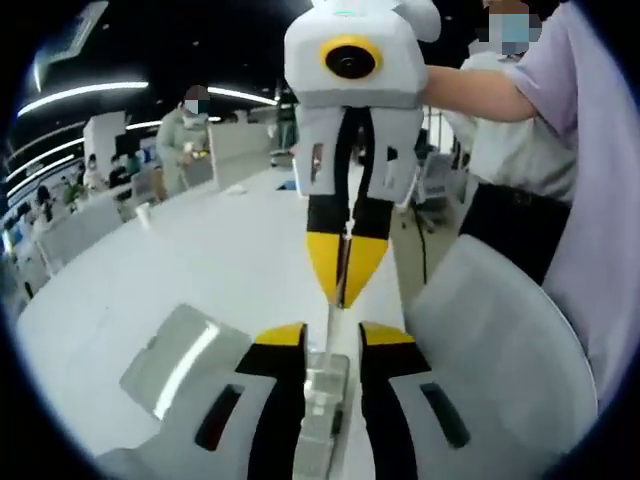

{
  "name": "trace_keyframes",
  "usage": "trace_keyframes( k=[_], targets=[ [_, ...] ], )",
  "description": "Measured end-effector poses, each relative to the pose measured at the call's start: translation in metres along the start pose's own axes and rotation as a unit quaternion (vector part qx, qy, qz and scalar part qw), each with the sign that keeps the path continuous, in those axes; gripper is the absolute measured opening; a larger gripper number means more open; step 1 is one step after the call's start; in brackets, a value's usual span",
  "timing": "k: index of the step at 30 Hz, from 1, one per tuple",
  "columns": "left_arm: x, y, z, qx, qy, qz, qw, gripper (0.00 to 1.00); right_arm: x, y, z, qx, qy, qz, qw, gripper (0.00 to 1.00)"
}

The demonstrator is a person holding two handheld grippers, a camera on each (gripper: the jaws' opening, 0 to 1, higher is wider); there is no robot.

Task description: Insert the divider into the dual guide fixture by aligning both edges with the guide slots and pushing it downward to the bottom, including one-sided entry, uneven engagement, binding, and posture correction.

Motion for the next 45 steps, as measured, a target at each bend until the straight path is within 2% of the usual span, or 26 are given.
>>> trace_keyframes(
  k=[8,17,22,28,32,36,45],
  targets=[
    [0.002,-0.008,0.023,0.018,0.03,0.024,0.9991,0.23,0.008,0.006,-0.002,-0.01,-0.001,0.004,0.9999,0.0],
    [0.01,-0.015,0.045,0.047,0.063,0.052,0.9955,0.26,0.018,0.01,-0.011,-0.037,0.008,0.017,0.9992,0.0],
    [0.014,-0.019,0.053,0.058,0.075,0.067,0.9932,0.27,0.021,0.004,-0.02,-0.056,0.015,0.027,0.9979,0.0],
    [0.015,-0.02,0.064,0.088,0.093,0.091,0.9876,0.3,0.029,-0.004,-0.027,-0.071,0.017,0.026,0.997,0.0],
    [0.017,-0.022,0.073,0.093,0.102,0.098,0.9856,0.32,0.029,-0.008,-0.031,-0.077,0.023,0.028,0.9964,0.0],
    [0.019,-0.021,0.082,0.099,0.105,0.105,0.9839,0.38,0.032,-0.014,-0.037,-0.085,0.027,0.027,0.9957,0.0],
    [0.021,-0.024,0.094,0.097,0.123,0.111,0.9814,0.39,0.034,-0.019,-0.05,-0.101,0.035,0.03,0.9939,0.0]
  ],
)
Point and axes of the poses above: the point that each gripper's makers call its tool centre point, and the gripper's own axes: z roughly backward along the fingers, x roughly to its right, y roughly out of its top, the point moved 7 cm from there along z, roughly backward along the fingers, and after that the axes turned 4 degrees about -y, right-handed, at the moved point
